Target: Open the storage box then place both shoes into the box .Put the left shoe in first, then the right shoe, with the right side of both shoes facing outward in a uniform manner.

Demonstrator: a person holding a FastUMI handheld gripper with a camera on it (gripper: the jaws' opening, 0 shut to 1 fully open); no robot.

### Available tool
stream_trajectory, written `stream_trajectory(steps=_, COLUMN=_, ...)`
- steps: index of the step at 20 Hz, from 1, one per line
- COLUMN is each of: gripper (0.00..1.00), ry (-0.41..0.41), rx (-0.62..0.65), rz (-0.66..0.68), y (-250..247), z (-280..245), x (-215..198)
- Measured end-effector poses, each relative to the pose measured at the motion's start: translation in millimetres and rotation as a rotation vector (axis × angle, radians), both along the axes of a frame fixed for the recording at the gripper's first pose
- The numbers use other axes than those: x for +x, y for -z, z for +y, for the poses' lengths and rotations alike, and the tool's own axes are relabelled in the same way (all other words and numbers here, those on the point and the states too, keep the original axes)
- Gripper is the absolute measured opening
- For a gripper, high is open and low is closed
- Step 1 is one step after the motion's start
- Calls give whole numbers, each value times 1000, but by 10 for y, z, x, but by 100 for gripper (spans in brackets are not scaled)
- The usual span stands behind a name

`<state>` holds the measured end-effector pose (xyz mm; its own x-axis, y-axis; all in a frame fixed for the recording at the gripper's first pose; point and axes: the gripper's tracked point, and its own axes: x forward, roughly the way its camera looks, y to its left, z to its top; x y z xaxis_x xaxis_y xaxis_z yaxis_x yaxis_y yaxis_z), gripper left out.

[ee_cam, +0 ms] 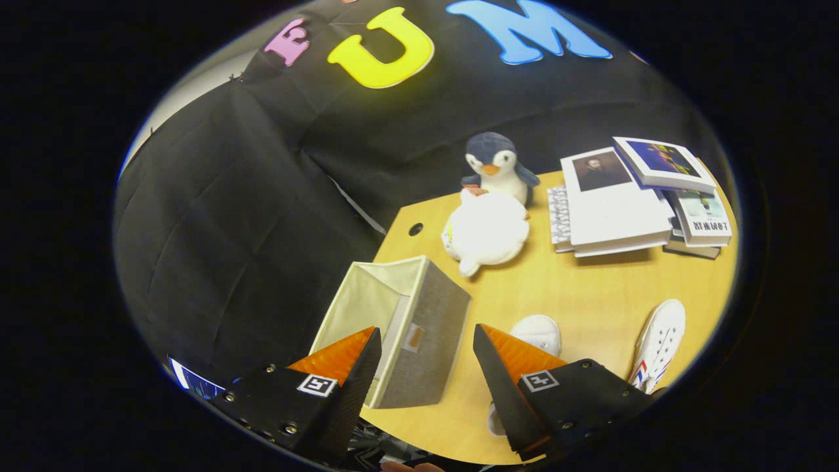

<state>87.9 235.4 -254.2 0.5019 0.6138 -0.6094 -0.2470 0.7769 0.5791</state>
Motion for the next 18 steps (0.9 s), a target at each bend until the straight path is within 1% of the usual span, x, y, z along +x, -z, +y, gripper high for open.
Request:
stream_trajectory(steps=4, gripper=87, ry=31, rx=-82, rz=74, y=370, z=-290, x=-124)
stream_trajectory(steps=7, gripper=87, ry=20, rx=-163, rz=117, y=681, z=-457, x=-236)
stream_trajectory(steps=8, gripper=87, ry=9, rx=-188, rz=131, y=836, z=-465, x=-286)
stream_trajectory(steps=12, gripper=87, ry=-35, rx=-259, rz=194, y=1148, z=-584, x=-462)
stream_trajectory(steps=18, gripper=87, ry=-146, rx=-390, rz=268, y=1567, z=-664, x=-636)
